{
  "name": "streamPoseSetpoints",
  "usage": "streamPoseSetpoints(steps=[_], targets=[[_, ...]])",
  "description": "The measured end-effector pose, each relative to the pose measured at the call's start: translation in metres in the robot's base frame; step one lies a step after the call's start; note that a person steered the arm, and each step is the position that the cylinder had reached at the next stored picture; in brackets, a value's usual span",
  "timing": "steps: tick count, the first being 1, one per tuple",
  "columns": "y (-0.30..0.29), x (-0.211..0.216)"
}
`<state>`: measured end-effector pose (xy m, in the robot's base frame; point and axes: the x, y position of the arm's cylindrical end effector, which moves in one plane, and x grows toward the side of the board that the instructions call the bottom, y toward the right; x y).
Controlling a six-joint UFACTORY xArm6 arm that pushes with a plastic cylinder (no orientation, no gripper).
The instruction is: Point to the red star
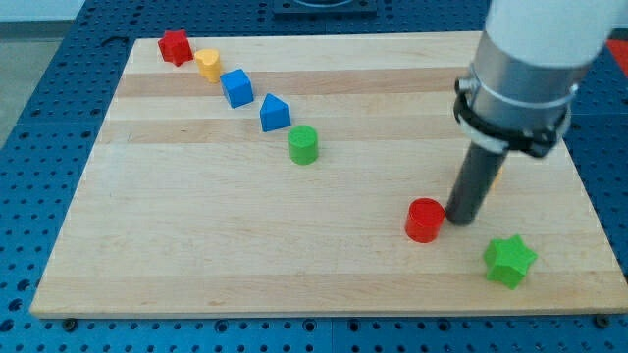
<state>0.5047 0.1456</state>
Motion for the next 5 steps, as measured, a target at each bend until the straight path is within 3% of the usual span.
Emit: streamPoseSetpoints(steps=[1,2,3,4,5], targets=[[0.000,0.009],[-0.003,0.058],[-0.022,0.078],[-0.065,0.059],[-0.082,0.014]])
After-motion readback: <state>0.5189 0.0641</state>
